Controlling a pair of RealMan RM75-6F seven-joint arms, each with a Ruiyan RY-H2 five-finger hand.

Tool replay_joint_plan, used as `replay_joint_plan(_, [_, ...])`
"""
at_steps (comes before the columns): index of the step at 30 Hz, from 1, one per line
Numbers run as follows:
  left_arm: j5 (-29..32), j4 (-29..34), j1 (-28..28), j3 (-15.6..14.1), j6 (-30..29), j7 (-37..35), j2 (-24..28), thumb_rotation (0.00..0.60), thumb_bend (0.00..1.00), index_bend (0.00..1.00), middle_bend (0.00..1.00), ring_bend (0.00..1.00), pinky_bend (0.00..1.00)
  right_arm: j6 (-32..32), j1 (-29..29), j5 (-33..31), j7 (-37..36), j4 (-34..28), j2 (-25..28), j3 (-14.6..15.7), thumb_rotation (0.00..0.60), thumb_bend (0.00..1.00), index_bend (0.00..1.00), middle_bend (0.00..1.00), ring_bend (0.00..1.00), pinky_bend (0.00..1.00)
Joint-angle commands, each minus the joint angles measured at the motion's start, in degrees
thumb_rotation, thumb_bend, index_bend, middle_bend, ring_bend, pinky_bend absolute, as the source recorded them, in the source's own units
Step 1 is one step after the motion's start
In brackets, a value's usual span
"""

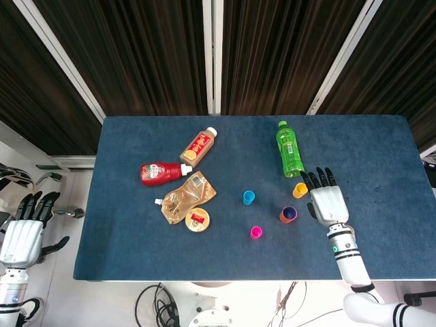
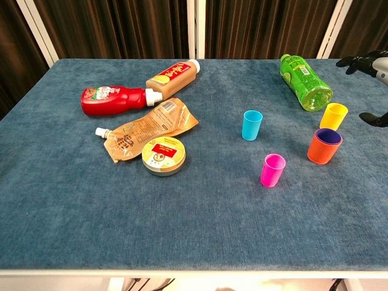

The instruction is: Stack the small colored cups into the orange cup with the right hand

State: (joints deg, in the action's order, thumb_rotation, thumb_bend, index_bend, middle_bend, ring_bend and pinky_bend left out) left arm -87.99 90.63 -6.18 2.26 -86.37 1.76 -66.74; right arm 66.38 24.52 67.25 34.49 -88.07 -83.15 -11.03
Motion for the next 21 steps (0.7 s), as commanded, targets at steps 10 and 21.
replay_joint_plan(10, [0.46,-0.21,-0.14,0.00,0.63,-0.26,-0.01,0.600,0.13,0.08,0.10,0.00,0.06,-2.43,3.40,-4.48,1.32,7.03,-4.57,-0.58,0.600,0.29,0.18,0.22,0.00,0.00])
replay_joint_plan(21, [0.39,-0.63,0.08,-0.21,0.46,-0.29,-0.26,0.600,0.13,0.08,0.10,0.00,0.06,-2.32,4.41,-5.47,0.79,11.45,-7.72,0.15,0.600,0.31,0.23,0.26,0.00,0.00])
